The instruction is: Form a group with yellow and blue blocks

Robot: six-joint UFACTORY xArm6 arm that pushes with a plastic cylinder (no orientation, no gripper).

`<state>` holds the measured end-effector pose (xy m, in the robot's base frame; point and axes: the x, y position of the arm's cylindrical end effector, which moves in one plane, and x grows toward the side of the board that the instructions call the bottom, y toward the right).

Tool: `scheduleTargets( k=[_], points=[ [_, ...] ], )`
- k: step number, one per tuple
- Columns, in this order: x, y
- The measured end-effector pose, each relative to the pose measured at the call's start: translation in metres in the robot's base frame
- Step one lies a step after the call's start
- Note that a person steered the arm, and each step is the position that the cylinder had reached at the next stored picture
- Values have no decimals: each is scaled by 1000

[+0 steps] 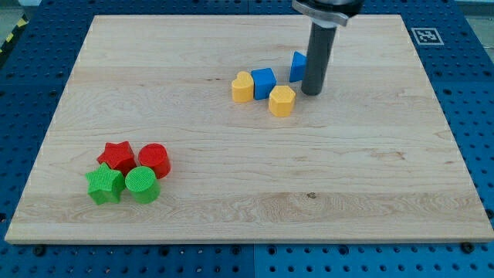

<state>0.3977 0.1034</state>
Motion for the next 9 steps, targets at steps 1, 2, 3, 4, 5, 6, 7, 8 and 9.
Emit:
scheduleTargets(
  k=[1,2,3,4,5,6,7,8,9],
  points=[
    [27,7],
    [38,-7],
    [38,-28],
    [38,-49],
    [37,-57],
    [32,-31],
    [24,26],
    [2,43],
    [-21,24]
  ],
)
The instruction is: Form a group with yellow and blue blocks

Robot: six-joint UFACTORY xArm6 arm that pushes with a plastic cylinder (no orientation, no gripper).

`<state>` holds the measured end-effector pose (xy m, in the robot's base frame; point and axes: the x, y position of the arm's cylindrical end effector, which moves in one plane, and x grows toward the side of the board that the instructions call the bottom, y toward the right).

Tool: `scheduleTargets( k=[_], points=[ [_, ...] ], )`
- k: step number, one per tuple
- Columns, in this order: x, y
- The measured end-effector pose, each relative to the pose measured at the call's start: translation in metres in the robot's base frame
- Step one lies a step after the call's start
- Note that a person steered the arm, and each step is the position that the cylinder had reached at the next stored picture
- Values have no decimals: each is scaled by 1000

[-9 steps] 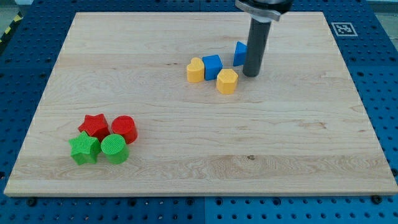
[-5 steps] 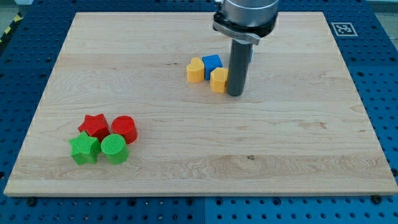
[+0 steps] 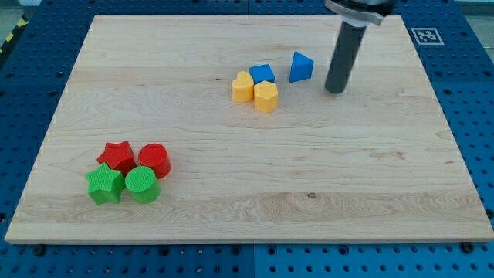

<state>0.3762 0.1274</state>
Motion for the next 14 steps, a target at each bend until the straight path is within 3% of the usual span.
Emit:
scheduleTargets(
  k=[2,3,4,6,8,10,11,14],
  points=[
    [-39,-96],
    [-64,-116],
    [-64,-71],
    [-104,-46],
    [-29,-16],
    [-103,-36],
    [-94,-42],
    [11,-24]
  ],
)
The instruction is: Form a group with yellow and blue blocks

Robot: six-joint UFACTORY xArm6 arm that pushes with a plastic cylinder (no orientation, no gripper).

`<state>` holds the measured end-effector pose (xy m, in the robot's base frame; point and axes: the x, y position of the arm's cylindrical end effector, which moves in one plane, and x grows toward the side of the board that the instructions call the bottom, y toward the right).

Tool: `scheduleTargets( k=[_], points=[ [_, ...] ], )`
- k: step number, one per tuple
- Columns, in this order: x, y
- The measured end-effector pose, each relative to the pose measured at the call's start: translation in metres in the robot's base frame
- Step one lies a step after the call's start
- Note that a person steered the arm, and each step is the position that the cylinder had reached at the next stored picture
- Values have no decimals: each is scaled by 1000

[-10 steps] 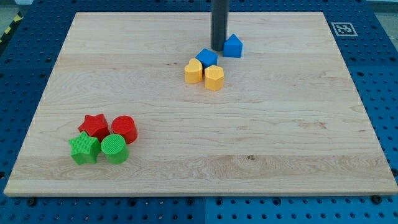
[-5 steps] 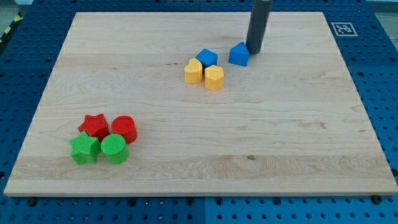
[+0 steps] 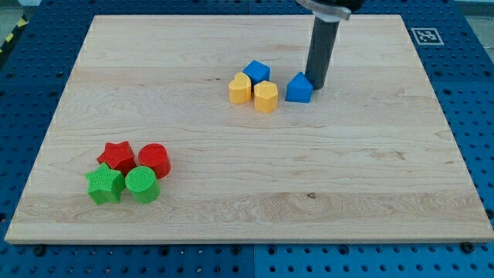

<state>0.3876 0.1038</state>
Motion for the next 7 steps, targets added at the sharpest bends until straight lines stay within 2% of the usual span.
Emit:
scheduleTargets(
  k=[1,3,4,6,7],
  points=[
    [21,0],
    [-26,-14],
    [-20,-30],
    [26,-35],
    [-2,-33]
  ],
)
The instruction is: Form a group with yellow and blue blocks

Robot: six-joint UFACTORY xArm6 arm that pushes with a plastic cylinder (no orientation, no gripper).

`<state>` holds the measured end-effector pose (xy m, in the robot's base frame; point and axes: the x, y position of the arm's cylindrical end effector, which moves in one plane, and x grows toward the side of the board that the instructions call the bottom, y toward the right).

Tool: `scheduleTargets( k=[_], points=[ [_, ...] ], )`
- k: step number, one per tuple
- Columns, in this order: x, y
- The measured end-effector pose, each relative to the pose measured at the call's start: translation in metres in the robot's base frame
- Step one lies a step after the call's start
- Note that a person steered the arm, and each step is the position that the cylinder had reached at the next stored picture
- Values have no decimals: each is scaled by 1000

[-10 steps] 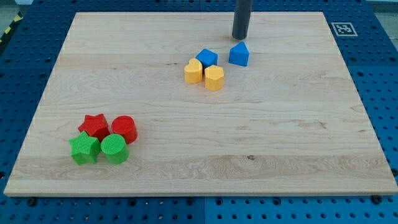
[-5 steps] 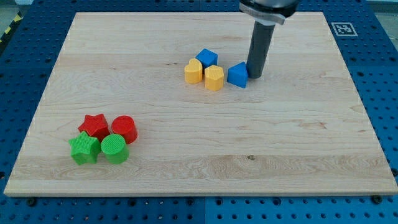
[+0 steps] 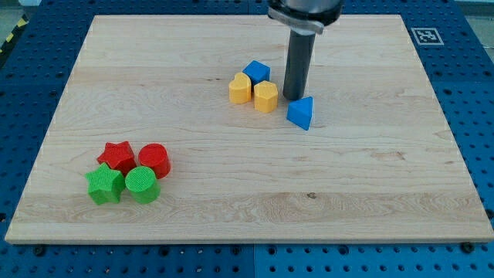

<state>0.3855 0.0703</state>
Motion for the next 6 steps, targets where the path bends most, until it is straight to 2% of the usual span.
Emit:
scheduleTargets(
  k=[1,2,3,4,5,6],
  points=[
    [-3,40],
    [54,43],
    [81,-5],
    [82,-52],
    [78,-51],
    [65,-27]
  ],
)
